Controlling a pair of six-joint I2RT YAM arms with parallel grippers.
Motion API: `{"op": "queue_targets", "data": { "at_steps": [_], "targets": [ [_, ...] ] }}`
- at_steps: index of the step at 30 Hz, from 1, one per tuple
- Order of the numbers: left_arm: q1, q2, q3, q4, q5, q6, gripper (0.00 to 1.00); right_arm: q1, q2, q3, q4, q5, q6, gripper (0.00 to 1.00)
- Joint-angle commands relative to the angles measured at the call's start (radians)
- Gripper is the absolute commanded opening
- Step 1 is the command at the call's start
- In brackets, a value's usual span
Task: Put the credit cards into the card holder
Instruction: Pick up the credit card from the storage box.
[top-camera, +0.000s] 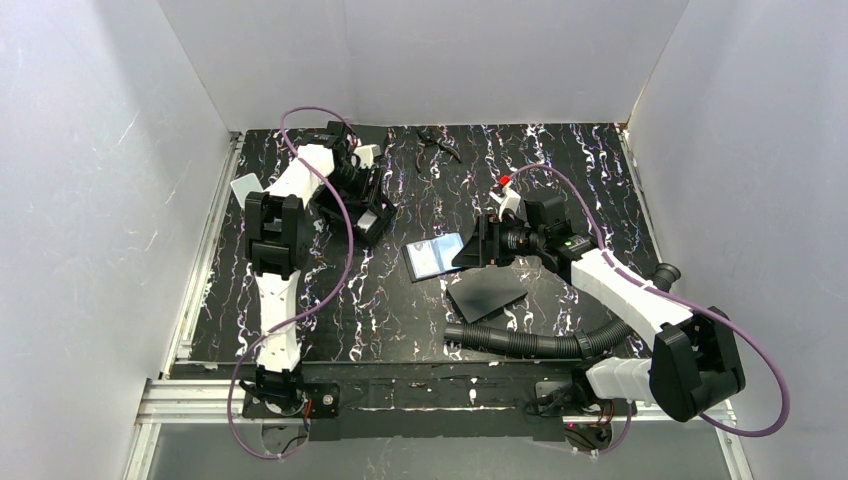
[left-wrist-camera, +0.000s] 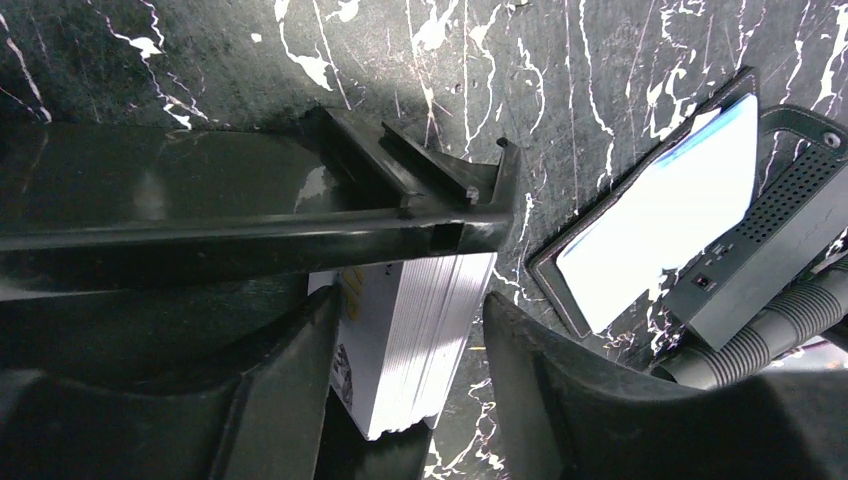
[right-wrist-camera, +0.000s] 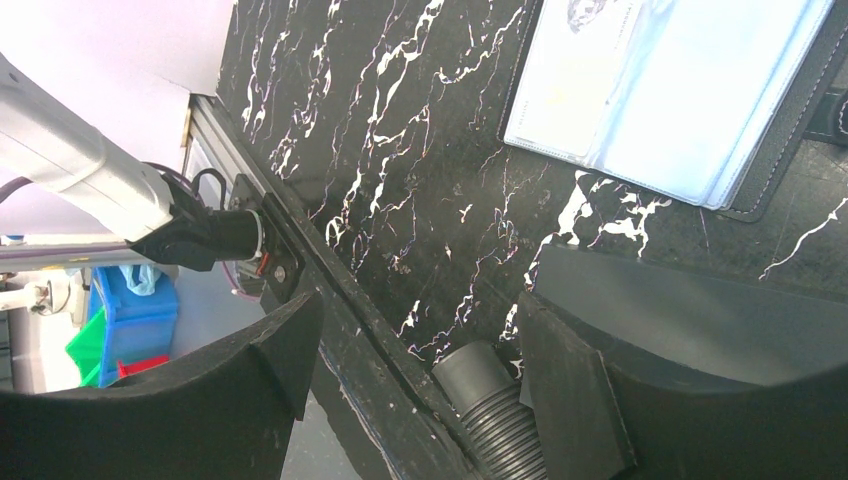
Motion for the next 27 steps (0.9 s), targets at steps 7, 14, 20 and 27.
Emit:
{"op": "queue_targets", "data": {
  "at_steps": [7,14,20,27],
  "targets": [
    [-0.004,-0.086,-0.011,-0.023,0.030,0.004,0.47,0.002,-0.028,-0.003,0.033,-0.005,-0.002,0.80],
    [-0.005,-0.102,-0.001,-0.024,0.029,0.001,0.42,0.002,-0.026,-0.004,0.033,-0.006,-0.002,0.80],
    [-0.005,-0.113,0.002,-0.028,0.050,0.000,0.47,0.002,-0.026,-0.003,0.035,-0.004,-0.002,0.80],
    [-0.004,-0.116,-0.004,-0.031,0.060,0.001,0.44,0.003,-0.026,-0.004,0.038,-0.006,0.002,0.80]
  ]
}}
